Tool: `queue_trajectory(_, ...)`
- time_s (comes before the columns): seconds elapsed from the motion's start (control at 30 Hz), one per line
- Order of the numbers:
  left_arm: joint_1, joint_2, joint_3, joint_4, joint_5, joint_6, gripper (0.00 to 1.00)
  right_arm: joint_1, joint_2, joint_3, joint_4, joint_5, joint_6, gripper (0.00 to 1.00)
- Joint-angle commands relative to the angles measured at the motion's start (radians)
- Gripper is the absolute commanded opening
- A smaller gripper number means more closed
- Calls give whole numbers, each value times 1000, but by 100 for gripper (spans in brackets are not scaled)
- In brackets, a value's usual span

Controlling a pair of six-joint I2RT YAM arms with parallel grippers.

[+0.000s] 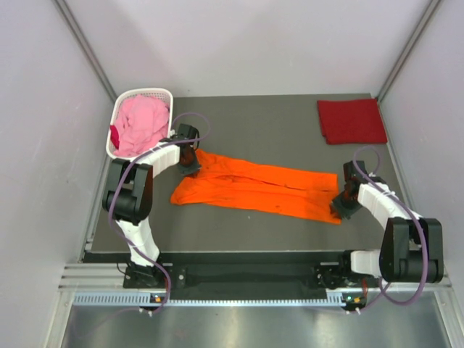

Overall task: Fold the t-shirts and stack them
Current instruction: Fold the tshirt

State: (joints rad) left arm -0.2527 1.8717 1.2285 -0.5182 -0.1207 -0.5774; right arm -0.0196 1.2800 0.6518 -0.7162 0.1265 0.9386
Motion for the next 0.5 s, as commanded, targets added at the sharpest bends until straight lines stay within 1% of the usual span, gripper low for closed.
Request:
queue_trajectory(0.0,27,46,-44,35,-73,8,22,10,12,-23,26,36,39,19)
queue_trajectory(0.07,27,44,-44,34,-82,10,21,12,7,-35,44,41,40,14)
queue_trajectory(0.1,27,44,-44,35,-83,10,21,10,1,-38,52,44,39,3)
queue_trajectory(0.13,29,46,-46,35,-86,10,21,10,-8,-40,58,45,39,0)
queue_trajectory(0.2,29,50,-44,32,-92,11,21,10,-24,-34,58,65,28,0)
queue_trajectory(0.33,29,69,-49,32,-97,10,21,10,-89,12,-23,123,11,0)
queue_trajectory(0.47,29,75,-55,37,-103,8,21,10,-149,11,-69,147,-3,0)
